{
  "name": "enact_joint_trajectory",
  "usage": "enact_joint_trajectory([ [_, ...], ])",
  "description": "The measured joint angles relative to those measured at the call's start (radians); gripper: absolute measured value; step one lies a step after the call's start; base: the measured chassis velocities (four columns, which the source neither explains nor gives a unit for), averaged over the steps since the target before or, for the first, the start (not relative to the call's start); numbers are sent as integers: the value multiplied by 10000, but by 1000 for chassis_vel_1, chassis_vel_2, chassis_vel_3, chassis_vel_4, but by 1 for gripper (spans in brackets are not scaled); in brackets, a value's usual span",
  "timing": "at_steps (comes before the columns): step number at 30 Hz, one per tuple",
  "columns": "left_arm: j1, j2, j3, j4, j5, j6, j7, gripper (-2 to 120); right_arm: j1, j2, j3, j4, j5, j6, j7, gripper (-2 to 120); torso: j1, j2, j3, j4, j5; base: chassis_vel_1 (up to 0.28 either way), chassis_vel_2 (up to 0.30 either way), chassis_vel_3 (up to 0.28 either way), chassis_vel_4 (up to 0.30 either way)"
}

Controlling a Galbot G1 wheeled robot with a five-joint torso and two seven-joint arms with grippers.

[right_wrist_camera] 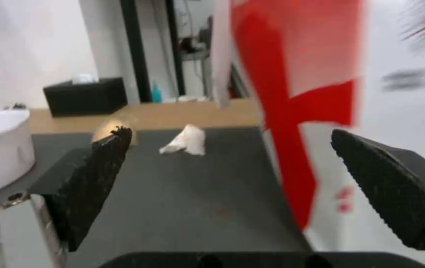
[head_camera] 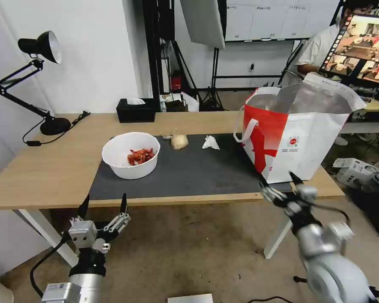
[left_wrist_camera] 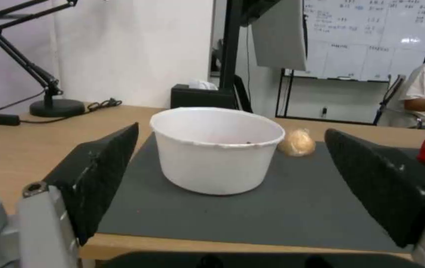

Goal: Pick up the trash from the table and place it into the takeout bag.

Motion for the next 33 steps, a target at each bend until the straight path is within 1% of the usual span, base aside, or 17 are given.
enact_joint_trajectory([
  [1, 42, -46, -15, -31, 6, 25, -4, 100, 538, -70, -374, -363, 146, -92, -11, 100, 0, 0, 0, 0, 2, 0, 0, 0, 0],
  [2, 42, -46, -15, -31, 6, 25, -4, 100, 538, -70, -374, -363, 146, -92, -11, 100, 0, 0, 0, 0, 2, 0, 0, 0, 0],
  [4, 135, -170, -69, -86, 47, 43, -24, 100, 1799, -142, -1348, -1167, 436, -265, -9, 100, 0, 0, 0, 0, -2, 0, 0, 0, 0],
  [5, 135, -170, -69, -86, 47, 43, -24, 100, 1799, -142, -1348, -1167, 436, -265, -9, 100, 0, 0, 0, 0, -2, 0, 0, 0, 0],
  [8, 273, -288, -133, -173, 121, 73, -34, 100, 3328, -37, -2450, -2134, 560, -356, 103, 100, 0, 0, 0, 4, -6, 0, 0, 0, 0],
  [9, 273, -288, -133, -173, 121, 73, -34, 100, 3328, -37, -2450, -2134, 560, -356, 103, 100, 0, 0, 0, 4, -6, 0, 0, 0, 0],
  [10, 314, -329, -152, -209, 142, 88, -36, 100, 3843, 47, -2870, -2497, 598, -430, 248, 100, 0, 0, 0, -2, 0, 0, 0, 0, 0],
  [11, 357, -377, -167, -252, 177, 115, -33, 100, 4446, 167, -3290, -2927, 659, -535, 466, 100, 0, 0, 0, 1, -2, 0, 0, 0, 0],
  [12, 357, -377, -167, -252, 177, 115, -33, 100, 4446, 167, -3290, -2927, 659, -535, 466, 100, 0, 0, 0, 1, -2, 0, 0, 0, 0],
  [15, 440, -468, -210, -340, 232, 152, -36, 100, 5753, 557, -4266, -4034, 856, -844, 971, 100, 0, -1, 0, -2, 0, 0, 0, 0, 0],
  [16, 440, -468, -210, -340, 232, 152, -36, 100, 5753, 557, -4266, -4034, 856, -844, 971, 100, 0, -1, 0, -2, 0, 0, 0, 0, 0],
  [19, 507, -563, -282, -411, 269, 154, -38, 100, 7009, 1085, -4904, -5078, 1118, -1276, 1501, 100, -1, 0, -1, 2, -6, 0, 0, 0, 0],
  [23, 518, -624, -310, -444, 284, 153, -43, 100, 7771, 1505, -5140, -5832, 1450, -1628, 1934, 100, -1, 0, -1, 2, -6, 0, 0, 0, 0],
  [26, 497, -703, -276, -483, 321, 144, -61, 100, 8637, 2103, -5352, -6985, 1878, -2032, 2473, 100, -1, -1, 0, 1, -1, 0, 0, 0, 0],
  [27, 497, -703, -276, -483, 321, 144, -61, 100, 8637, 2103, -5352, -6985, 1878, -2032, 2473, 100, -1, -1, 0, 1, -1, 0, 0, 0, 0],
  [30, 464, -763, -224, -515, 350, 133, -63, 100, 9203, 2668, -5443, -8001, 2292, -2350, 3064, 100, -2, -1, 0, 1, -1, 0, 0, 0, 0],
  [33, 448, -772, -217, -522, 353, 122, -64, 100, 9447, 2998, -5421, -8542, 2423, -2517, 3350, 100, -2, 0, -2, 0, -4, 0, 0, 0, 0],
])
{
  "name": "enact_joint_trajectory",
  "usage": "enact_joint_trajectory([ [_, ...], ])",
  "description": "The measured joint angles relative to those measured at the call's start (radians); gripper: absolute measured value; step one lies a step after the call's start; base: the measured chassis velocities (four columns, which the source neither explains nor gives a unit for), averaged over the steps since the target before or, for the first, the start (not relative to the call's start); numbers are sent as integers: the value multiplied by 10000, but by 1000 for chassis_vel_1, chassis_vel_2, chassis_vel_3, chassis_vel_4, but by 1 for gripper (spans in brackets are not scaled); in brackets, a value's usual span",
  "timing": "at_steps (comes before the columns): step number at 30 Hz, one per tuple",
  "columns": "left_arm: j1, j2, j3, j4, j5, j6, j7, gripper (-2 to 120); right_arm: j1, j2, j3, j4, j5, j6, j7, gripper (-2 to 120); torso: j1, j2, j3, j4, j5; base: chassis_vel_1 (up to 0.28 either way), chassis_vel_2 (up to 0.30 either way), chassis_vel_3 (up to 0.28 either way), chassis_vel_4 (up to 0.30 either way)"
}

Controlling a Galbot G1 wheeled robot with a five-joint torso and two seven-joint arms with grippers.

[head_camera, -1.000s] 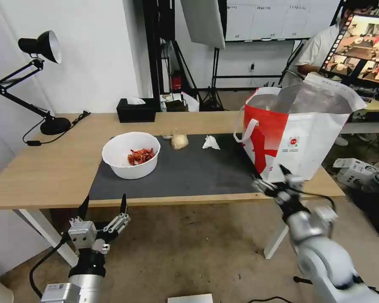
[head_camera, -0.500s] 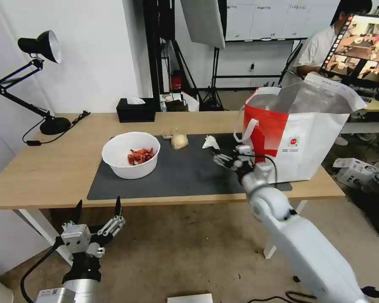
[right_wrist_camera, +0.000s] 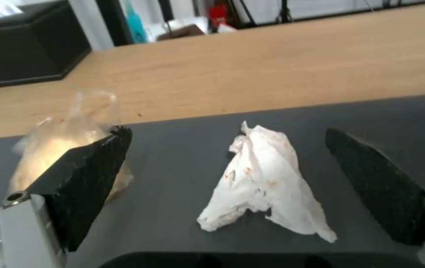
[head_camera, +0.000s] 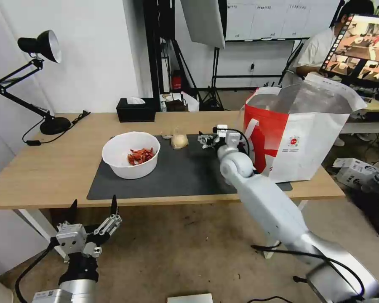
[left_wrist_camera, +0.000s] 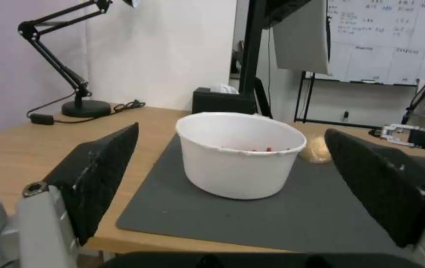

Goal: Pick up the trash from the table and place it into the takeout bag.

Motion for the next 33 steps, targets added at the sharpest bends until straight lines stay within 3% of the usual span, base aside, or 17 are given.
enact_joint_trajectory([
  [18, -91, 57, -19, -37, -95, -17, -17, 100, 553, 824, 336, -1330, 407, -623, 761, 99, -1, 1, 0, -1, 1, 0, 0, 0, 0],
  [25, -123, 87, -19, -55, -117, -25, -33, 100, 713, 992, 509, -1607, 872, -834, 993, 89, 0, 1, 0, -1, 2, 0, 0, 0, 0],
  [30, -123, 93, -25, -65, -129, -25, -40, 100, 773, 1078, 580, -1713, 1010, -868, 1150, 75, -1, 1, 0, -1, 2, 0, 0, 0, 0],
  [33, -125, 101, -27, -70, -132, -25, -53, 100, 774, 1107, 610, -1745, 1033, -873, 1208, 59, 0, 1, 0, -1, 2, 0, 0, 0, 0],
])
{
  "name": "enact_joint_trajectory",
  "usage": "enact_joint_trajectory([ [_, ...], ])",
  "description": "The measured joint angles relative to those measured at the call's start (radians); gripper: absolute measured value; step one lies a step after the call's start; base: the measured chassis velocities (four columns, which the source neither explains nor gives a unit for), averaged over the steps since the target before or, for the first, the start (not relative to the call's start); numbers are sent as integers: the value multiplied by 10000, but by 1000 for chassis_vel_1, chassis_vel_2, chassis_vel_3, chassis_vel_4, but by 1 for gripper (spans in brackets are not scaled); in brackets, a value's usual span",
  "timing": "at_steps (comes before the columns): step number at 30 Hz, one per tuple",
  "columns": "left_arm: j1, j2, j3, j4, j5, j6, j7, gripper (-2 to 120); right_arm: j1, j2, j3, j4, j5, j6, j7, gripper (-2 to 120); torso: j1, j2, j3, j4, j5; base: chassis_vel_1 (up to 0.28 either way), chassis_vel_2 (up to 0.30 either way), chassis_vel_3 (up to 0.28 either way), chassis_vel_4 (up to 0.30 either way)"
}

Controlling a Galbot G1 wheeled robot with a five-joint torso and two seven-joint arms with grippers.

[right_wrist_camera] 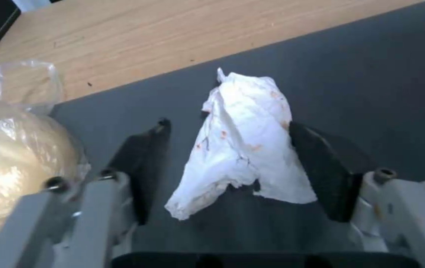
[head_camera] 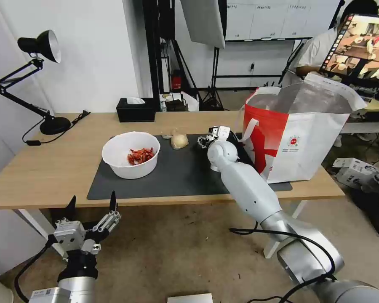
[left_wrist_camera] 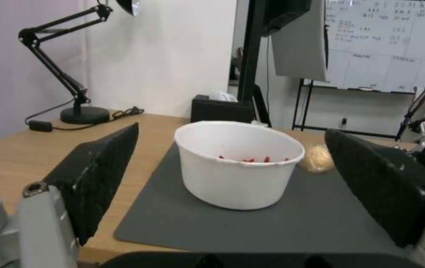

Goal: Pick up the trash from the table and place it into the takeout bag.

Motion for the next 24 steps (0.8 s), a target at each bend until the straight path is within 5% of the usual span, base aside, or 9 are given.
enact_joint_trajectory([
  [16, -83, 197, 15, -19, -33, 0, -298, 100, -66, -88, 50, 130, 12, 33, 134, 2, 0, 0, 0, 0, 0, 0, 0, 0, 0],
  [24, -98, 198, 18, -20, -38, 0, -302, 100, -59, -161, -9, 353, 22, 167, 120, 0, -1, 0, 0, 0, 0, 0, 0, 0, 0],
])
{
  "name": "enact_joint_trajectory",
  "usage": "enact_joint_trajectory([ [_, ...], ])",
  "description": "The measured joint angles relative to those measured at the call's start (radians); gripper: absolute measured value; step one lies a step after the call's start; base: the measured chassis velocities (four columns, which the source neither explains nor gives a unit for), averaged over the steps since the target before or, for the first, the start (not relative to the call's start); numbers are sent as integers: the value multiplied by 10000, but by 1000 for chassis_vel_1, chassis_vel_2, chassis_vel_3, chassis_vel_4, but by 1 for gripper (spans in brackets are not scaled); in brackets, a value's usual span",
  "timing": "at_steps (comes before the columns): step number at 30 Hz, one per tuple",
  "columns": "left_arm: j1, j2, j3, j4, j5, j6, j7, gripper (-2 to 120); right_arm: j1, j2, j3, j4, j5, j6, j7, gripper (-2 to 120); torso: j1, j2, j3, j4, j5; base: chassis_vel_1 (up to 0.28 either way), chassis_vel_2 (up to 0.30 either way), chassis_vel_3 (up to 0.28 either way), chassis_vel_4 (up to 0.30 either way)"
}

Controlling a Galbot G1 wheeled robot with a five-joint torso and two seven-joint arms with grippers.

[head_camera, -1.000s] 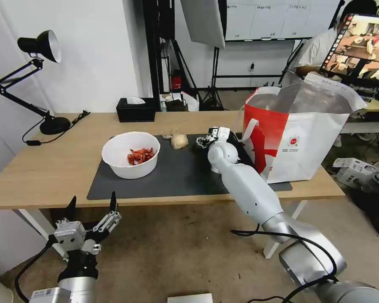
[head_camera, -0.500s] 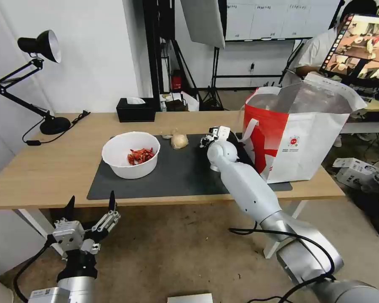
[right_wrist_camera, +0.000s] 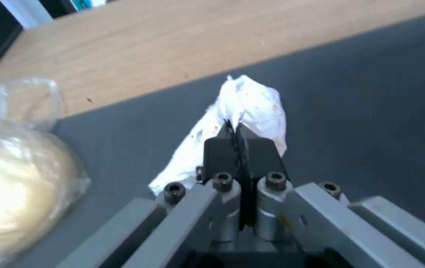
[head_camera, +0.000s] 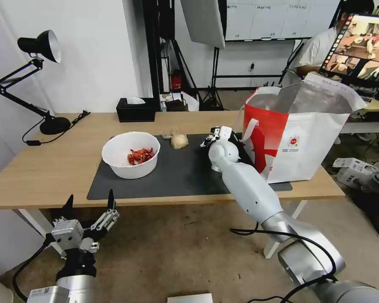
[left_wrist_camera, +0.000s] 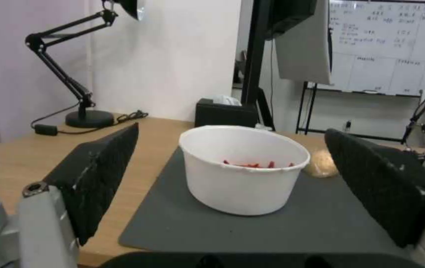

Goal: Pick up the trash from the table and place it into the takeout bag.

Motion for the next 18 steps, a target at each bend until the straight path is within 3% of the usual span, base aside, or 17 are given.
enact_joint_trajectory([
  [13, -49, -10, 7, 0, -17, -21, -19, 100, 255, -697, -1180, 2400, 48, 470, -543, 0, 0, 0, 0, 2, 0, 0, 0, 0, 0],
  [18, -97, -3, 17, 1, -65, -26, -25, 100, 882, -1417, -1423, 3934, 45, 415, -626, 0, 1, 0, 0, 1, 1, 0, 0, 0, 0],
])
